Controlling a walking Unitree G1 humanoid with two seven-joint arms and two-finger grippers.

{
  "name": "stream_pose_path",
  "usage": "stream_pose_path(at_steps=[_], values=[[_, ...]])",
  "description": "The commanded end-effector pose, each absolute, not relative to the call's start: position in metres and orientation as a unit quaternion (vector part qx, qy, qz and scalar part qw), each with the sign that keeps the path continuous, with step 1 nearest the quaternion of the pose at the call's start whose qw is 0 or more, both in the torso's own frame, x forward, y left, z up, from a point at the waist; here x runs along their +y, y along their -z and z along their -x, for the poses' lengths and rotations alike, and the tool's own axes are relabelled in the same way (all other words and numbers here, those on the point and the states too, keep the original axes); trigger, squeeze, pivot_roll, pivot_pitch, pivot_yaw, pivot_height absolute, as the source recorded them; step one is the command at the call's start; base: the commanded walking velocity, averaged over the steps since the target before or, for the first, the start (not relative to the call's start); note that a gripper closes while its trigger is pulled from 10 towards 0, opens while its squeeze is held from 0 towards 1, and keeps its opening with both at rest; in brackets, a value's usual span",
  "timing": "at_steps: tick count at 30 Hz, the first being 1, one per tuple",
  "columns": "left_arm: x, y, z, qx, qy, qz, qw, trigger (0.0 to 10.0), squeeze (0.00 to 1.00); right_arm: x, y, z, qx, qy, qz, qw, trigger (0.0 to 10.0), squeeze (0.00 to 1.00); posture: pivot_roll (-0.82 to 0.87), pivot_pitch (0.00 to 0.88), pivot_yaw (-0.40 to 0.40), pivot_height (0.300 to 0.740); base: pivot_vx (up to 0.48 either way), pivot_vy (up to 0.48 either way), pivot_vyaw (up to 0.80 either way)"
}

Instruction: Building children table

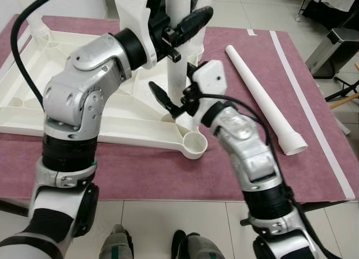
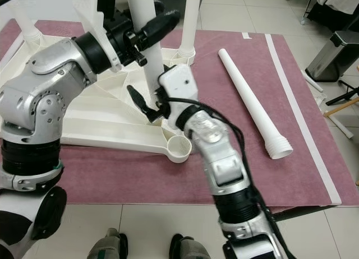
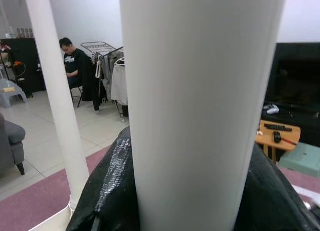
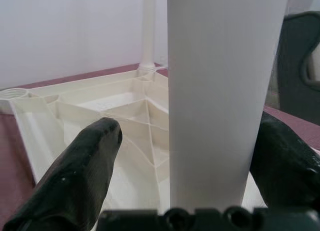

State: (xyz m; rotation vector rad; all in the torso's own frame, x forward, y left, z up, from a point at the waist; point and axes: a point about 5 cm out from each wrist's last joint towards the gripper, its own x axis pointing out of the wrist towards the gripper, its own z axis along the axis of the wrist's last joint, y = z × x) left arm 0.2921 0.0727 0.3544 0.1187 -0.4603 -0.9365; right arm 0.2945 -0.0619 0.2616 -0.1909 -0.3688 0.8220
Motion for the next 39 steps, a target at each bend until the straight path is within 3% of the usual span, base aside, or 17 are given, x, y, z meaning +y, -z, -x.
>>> stream_pose_path(at_steps=[1,10,11,15,16,23,25,27,28,29,30,31,39], values=[[0.062,-0.352,-0.278,-0.226,0.541,-0.081,0.806,0.0,0.0,-0.053,-0.268,-0.285,-0.192,-0.434,0.082,0.876,10.0,0.0,0.1,0.152,-0.01,0.74,0.0,0.0,0.0],[0.064,-0.348,-0.266,-0.223,0.59,-0.107,0.769,0.0,0.0,-0.066,-0.267,-0.305,-0.176,-0.399,0.13,0.89,10.0,0.0,0.11,0.148,-0.014,0.74,0.0,0.0,0.0],[0.064,-0.347,-0.264,-0.222,0.593,-0.109,0.766,0.0,0.0,-0.066,-0.267,-0.308,-0.173,-0.386,0.127,0.897,1.0,0.0,0.11,0.146,-0.015,0.74,0.0,0.0,0.0],[0.065,-0.347,-0.263,-0.222,0.595,-0.111,0.764,0.0,0.0,-0.066,-0.267,-0.309,-0.171,-0.383,0.125,0.899,1.0,0.0,0.11,0.146,-0.015,0.74,0.0,0.0,0.0],[0.065,-0.346,-0.263,-0.221,0.594,-0.113,0.765,0.0,0.0,-0.067,-0.268,-0.309,-0.169,-0.381,0.121,0.901,0.0,0.0,0.12,0.145,-0.015,0.74,0.0,0.0,0.0],[0.065,-0.345,-0.264,-0.219,0.589,-0.119,0.769,0.0,0.0,-0.066,-0.268,-0.309,-0.166,-0.377,0.106,0.905,0.0,0.0,0.11,0.142,-0.015,0.74,0.0,0.0,0.0],[0.064,-0.343,-0.271,-0.224,0.55,-0.137,0.793,0.0,0.0,-0.064,-0.268,-0.306,-0.169,-0.38,0.086,0.905,0.0,0.0,0.11,0.138,-0.011,0.74,0.0,0.0,0.0],[0.064,-0.343,-0.271,-0.224,0.55,-0.137,0.793,0.0,0.0,-0.064,-0.268,-0.306,-0.169,-0.38,0.086,0.905,0.0,0.0,0.11,0.138,-0.011,0.74,0.0,0.0,0.0],[0.063,-0.342,-0.273,-0.226,0.54,-0.139,0.799,10.0,0.0,-0.064,-0.269,-0.305,-0.171,-0.38,0.077,0.906,0.0,0.0,0.11,0.138,-0.011,0.74,0.0,0.0,0.0],[0.063,-0.341,-0.273,-0.221,0.543,-0.126,0.801,10.0,0.3,-0.063,-0.271,-0.305,-0.175,-0.378,0.068,0.907,0.0,0.0,0.11,0.138,-0.009,0.74,0.0,0.0,0.0],[0.063,-0.341,-0.273,-0.221,0.543,-0.126,0.801,10.0,0.3,-0.063,-0.271,-0.305,-0.175,-0.378,0.068,0.907,0.0,0.0,0.11,0.138,-0.009,0.74,0.0,0.0,0.0],[0.063,-0.34,-0.273,-0.216,0.547,-0.113,0.8,10.0,1.0,-0.063,-0.273,-0.305,-0.178,-0.371,0.056,0.91,0.0,0.0,0.11,0.138,-0.008,0.74,0.0,0.0,0.0],[0.067,-0.342,-0.27,-0.212,0.558,-0.079,0.799,10.0,1.0,-0.066,-0.275,-0.307,-0.18,-0.347,0.041,0.919,0.0,0.0,0.11,0.139,-0.008,0.74,0.0,0.0,0.0]])
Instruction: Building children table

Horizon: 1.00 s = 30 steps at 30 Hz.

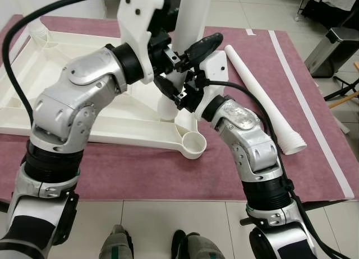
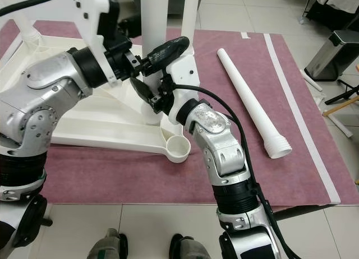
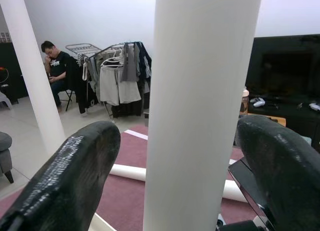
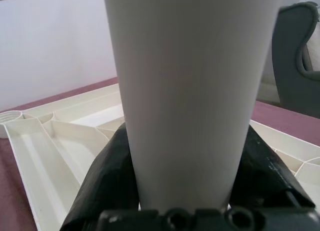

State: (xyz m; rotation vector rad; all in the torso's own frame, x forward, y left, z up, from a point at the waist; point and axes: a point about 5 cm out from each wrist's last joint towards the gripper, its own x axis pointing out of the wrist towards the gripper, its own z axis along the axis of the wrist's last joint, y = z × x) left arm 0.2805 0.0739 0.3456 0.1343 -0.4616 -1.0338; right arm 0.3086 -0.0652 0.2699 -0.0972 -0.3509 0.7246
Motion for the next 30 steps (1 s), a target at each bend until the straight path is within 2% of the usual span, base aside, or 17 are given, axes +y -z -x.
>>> stream_pose_path(at_steps=[1,5,6,8,9,10,11,12,13,14,15,17,20,22,23,25,30], values=[[0.073,-0.343,-0.267,-0.216,0.564,-0.062,0.794,10.0,0.0,-0.072,-0.276,-0.31,-0.177,-0.333,0.039,0.925,0.0,0.0,0.11,0.141,-0.009,0.74,0.0,0.0,0.0],[0.089,-0.344,-0.264,-0.223,0.567,-0.023,0.793,10.0,0.0,-0.088,-0.28,-0.315,-0.175,-0.305,0.035,0.936,0.0,0.0,0.1,0.143,-0.01,0.74,0.0,0.0,0.0],[0.099,-0.343,-0.262,-0.228,0.566,-0.004,0.792,10.0,0.0,-0.099,-0.283,-0.316,-0.174,-0.286,0.029,0.942,0.0,0.0,0.1,0.143,-0.014,0.74,0.0,0.0,0.0],[0.099,-0.343,-0.262,-0.228,0.566,-0.004,0.792,10.0,0.0,-0.099,-0.283,-0.316,-0.174,-0.286,0.029,0.942,0.0,0.0,0.1,0.143,-0.014,0.74,0.0,0.0,0.0],[0.108,-0.34,-0.262,-0.228,0.554,0.007,0.8,10.0,0.0,-0.11,-0.286,-0.315,-0.172,-0.271,0.017,0.947,0.0,0.0,0.1,0.141,-0.02,0.74,0.0,0.0,0.0],[0.108,-0.34,-0.262,-0.228,0.554,0.007,0.8,10.0,0.0,-0.11,-0.286,-0.315,-0.172,-0.271,0.017,0.947,0.0,0.0,0.1,0.141,-0.02,0.74,0.0,0.0,0.0],[0.118,-0.332,-0.265,-0.22,0.525,-0.002,0.822,10.0,0.0,-0.119,-0.289,-0.312,-0.174,-0.261,0.007,0.95,4.2,0.0,0.09,0.139,-0.024,0.74,0.0,0.0,0.0],[0.118,-0.332,-0.265,-0.22,0.525,-0.002,0.822,10.0,0.0,-0.119,-0.289,-0.312,-0.174,-0.261,0.007,0.95,4.2,0.0,0.09,0.139,-0.024,0.74,0.0,0.0,0.0],[0.125,-0.318,-0.27,-0.194,0.492,-0.047,0.848,10.0,0.0,-0.125,-0.29,-0.307,-0.174,-0.255,0.002,0.951,10.0,0.0,0.09,0.134,-0.03,0.74,0.0,0.0,0.0],[0.125,-0.318,-0.27,-0.194,0.492,-0.047,0.848,10.0,0.0,-0.125,-0.29,-0.307,-0.174,-0.255,0.002,0.951,10.0,0.0,0.09,0.134,-0.03,0.74,0.0,0.0,0.0],[0.129,-0.3,-0.274,-0.156,0.468,-0.11,0.863,10.0,0.0,-0.127,-0.289,-0.302,-0.171,-0.258,-0.001,0.951,10.0,0.0,0.09,0.129,-0.036,0.74,0.0,0.0,0.0],[0.13,-0.271,-0.274,-0.094,0.459,-0.21,0.858,10.0,0.0,-0.125,-0.283,-0.294,-0.162,-0.268,-0.006,0.95,10.0,0.0,0.09,0.126,-0.042,0.74,0.0,0.0,0.0],[0.131,-0.265,-0.273,-0.08,0.463,-0.229,0.853,10.0,0.0,-0.124,-0.282,-0.292,-0.158,-0.27,-0.008,0.95,10.0,0.0,0.09,0.126,-0.042,0.74,0.0,0.0,0.0],[0.123,-0.233,-0.258,-0.024,0.523,-0.282,0.804,10.0,0.0,-0.119,-0.272,-0.281,-0.136,-0.304,0.002,0.943,10.0,0.0,0.09,0.122,-0.057,0.74,0.0,0.0,0.0],[0.123,-0.233,-0.258,-0.024,0.523,-0.282,0.804,10.0,0.0,-0.119,-0.272,-0.281,-0.136,-0.304,0.002,0.943,10.0,0.0,0.09,0.122,-0.057,0.74,0.0,0.0,0.0],[0.119,-0.211,-0.251,0.011,0.56,-0.307,0.77,10.0,0.0,-0.118,-0.267,-0.274,-0.118,-0.328,0.01,0.937,10.0,0.0,0.08,0.12,-0.061,0.74,0.0,0.0,0.0],[0.117,-0.192,-0.257,0.029,0.573,-0.328,0.75,10.0,0.0,-0.118,-0.266,-0.269,-0.1,-0.349,0.019,0.931,10.0,0.0,0.07,0.116,-0.061,0.74,0.0,0.0,0.0]])
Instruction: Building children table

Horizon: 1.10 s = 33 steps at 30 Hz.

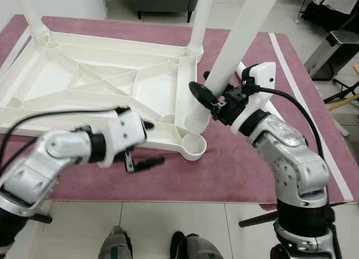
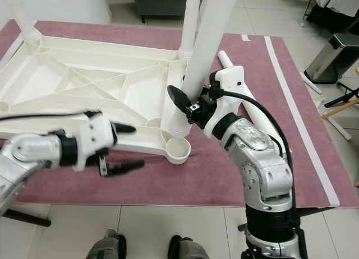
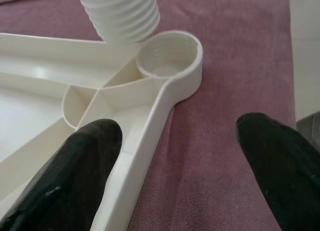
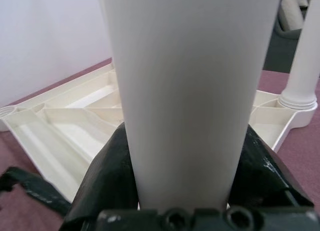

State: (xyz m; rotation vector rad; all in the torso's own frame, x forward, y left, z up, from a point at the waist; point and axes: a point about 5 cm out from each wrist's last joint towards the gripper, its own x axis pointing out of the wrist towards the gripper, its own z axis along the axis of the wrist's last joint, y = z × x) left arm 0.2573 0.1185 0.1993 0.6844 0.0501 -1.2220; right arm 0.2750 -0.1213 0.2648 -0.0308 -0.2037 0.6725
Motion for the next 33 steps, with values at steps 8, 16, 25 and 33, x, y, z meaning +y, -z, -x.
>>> stream_pose_path(at_steps=[8,16,25,33], values=[[0.115,-0.174,-0.273,0.038,0.563,-0.376,0.735,10.0,0.0,-0.112,-0.257,-0.266,-0.078,-0.371,0.015,0.925,10.0,0.0,0.06,0.11,-0.062,0.74,0.0,0.0,0.0],[0.122,-0.177,-0.286,0.038,0.552,-0.369,0.747,9.8,0.0,-0.104,-0.243,-0.262,-0.062,-0.376,0.009,0.925,10.0,0.0,0.06,0.12,-0.045,0.74,0.0,0.0,0.0],[0.133,-0.18,-0.295,0.043,0.571,-0.369,0.732,3.6,0.0,-0.104,-0.236,-0.262,-0.067,-0.357,0.015,0.931,10.0,0.0,0.06,0.134,-0.019,0.74,0.0,0.0,0.0],[0.112,-0.183,-0.299,0.021,0.586,-0.299,0.752,8.0,0.0,-0.11,-0.237,-0.266,-0.077,-0.335,0.025,0.939,10.0,0.0,0.06,0.135,-0.013,0.74,0.0,0.0,0.0]])
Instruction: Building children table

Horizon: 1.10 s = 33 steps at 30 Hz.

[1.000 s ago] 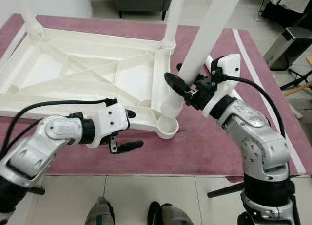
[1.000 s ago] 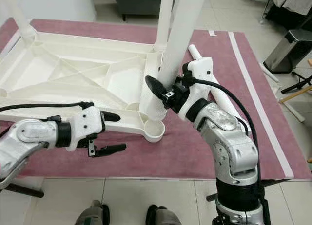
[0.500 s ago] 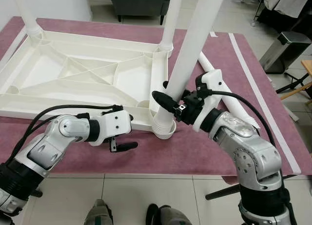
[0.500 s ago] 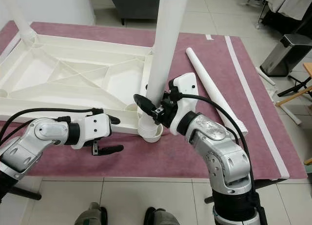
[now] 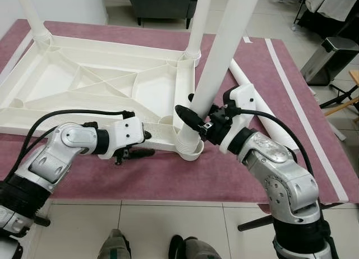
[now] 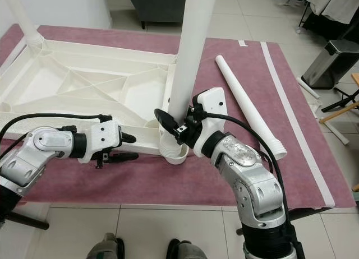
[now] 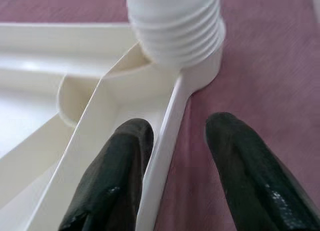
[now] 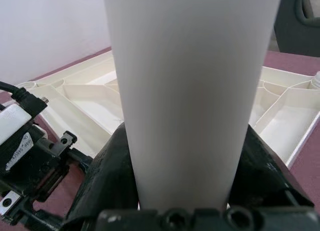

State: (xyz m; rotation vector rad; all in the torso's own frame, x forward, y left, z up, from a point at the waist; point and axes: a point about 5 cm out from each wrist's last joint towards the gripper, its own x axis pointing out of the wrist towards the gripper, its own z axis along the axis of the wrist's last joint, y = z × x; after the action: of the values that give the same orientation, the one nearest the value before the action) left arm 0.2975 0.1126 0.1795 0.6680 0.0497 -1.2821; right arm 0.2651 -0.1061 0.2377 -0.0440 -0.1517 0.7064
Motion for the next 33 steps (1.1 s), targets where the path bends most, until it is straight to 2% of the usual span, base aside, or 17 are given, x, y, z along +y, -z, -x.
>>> stream_pose_path(at_steps=[1,19,33], values=[[0.109,-0.183,-0.3,0.019,0.587,-0.294,0.754,10.0,0.0,-0.112,-0.237,-0.267,-0.078,-0.33,0.027,0.94,10.0,0.0,0.05,0.135,-0.013,0.74,0.0,0.0,0.0],[0.096,-0.192,-0.291,-0.001,0.636,-0.263,0.726,10.0,0.0,-0.124,-0.23,-0.267,-0.079,-0.295,0.027,0.952,10.0,0.0,0.05,0.134,0.009,0.74,0.0,0.0,0.0],[0.1,-0.185,-0.275,0.021,0.664,-0.243,0.706,10.0,0.0,-0.11,-0.228,-0.258,-0.079,-0.315,-0.004,0.946,10.0,0.0,0.06,0.142,0.004,0.74,0.0,0.0,0.0]])
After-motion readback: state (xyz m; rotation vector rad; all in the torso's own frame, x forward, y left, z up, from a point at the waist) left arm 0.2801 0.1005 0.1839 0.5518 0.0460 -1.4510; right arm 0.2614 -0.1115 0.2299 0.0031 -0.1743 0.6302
